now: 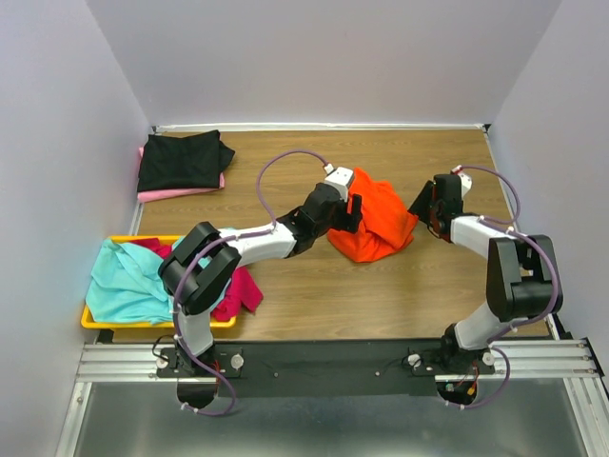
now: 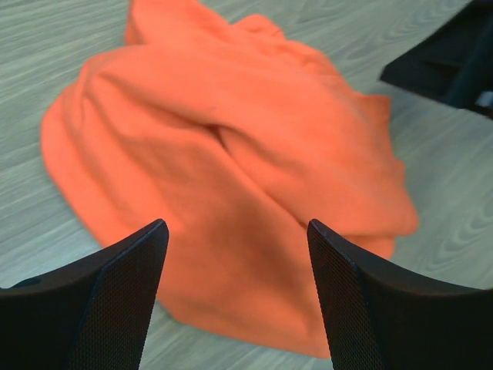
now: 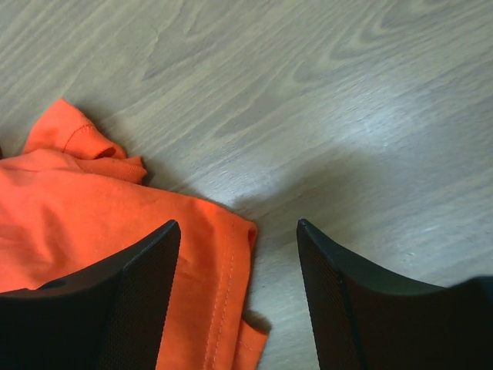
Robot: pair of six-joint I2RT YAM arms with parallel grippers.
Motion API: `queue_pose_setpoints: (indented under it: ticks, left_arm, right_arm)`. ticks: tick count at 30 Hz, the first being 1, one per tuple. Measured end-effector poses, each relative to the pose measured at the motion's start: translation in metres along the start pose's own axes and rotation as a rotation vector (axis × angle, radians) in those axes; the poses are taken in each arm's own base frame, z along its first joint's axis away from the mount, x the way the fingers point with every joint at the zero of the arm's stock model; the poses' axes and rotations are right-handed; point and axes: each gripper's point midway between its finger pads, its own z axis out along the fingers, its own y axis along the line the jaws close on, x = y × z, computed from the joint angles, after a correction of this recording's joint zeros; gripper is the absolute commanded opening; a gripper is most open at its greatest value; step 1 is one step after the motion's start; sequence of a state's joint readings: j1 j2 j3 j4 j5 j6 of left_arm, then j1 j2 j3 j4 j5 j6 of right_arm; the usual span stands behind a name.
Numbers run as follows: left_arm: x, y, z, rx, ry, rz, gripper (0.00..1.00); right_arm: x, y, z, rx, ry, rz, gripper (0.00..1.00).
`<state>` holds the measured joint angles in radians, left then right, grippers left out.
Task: Fold and stack the t-shirts
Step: Move the tshirt to the center of the board, then flatten the tshirt out
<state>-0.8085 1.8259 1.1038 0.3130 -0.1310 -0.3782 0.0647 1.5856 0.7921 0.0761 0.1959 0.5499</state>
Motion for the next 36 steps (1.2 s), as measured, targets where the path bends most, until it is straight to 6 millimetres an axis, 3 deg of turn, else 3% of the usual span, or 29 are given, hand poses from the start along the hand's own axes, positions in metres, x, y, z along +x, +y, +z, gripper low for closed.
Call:
queue_pose_setpoints:
  ticks: [6, 12, 19, 30, 32, 33, 36]
  left_arm:
    - [0.001, -0.007, -0.003, 0.03, 0.002, -0.01, 0.81]
    - [0.028, -0.024, -0.009, 0.069, 0.053, 0.003, 0.8]
    - [0.041, -0.045, -0.012, 0.112, 0.079, 0.009, 0.8]
    - [0.073, -0.035, -0.004, 0.058, 0.151, 0.02, 0.8]
    - [0.074, -0.035, -0.003, 0.054, 0.152, 0.016, 0.8]
    - [0.075, -0.036, -0.001, 0.054, 0.153, 0.015, 0.8]
    - [0.078, -0.037, 0.005, 0.052, 0.159, 0.014, 0.57]
  right_arm:
    - [0.008, 0.002, 0.01, -0.006, 0.031, -0.003, 0.63]
    - [0.017, 0.0, 0.016, -0.003, 0.059, -0.007, 0.55]
    - [0.018, 0.001, 0.017, -0.005, 0.062, -0.005, 0.47]
    - [0.021, 0.003, 0.022, -0.017, 0.07, -0.001, 0.41]
    - [0.021, 0.003, 0.022, -0.018, 0.071, 0.0, 0.35]
    - [0.021, 0.004, 0.022, -0.02, 0.071, 0.0, 0.26]
    - [0.023, 0.004, 0.023, -0.023, 0.075, 0.0, 0.14]
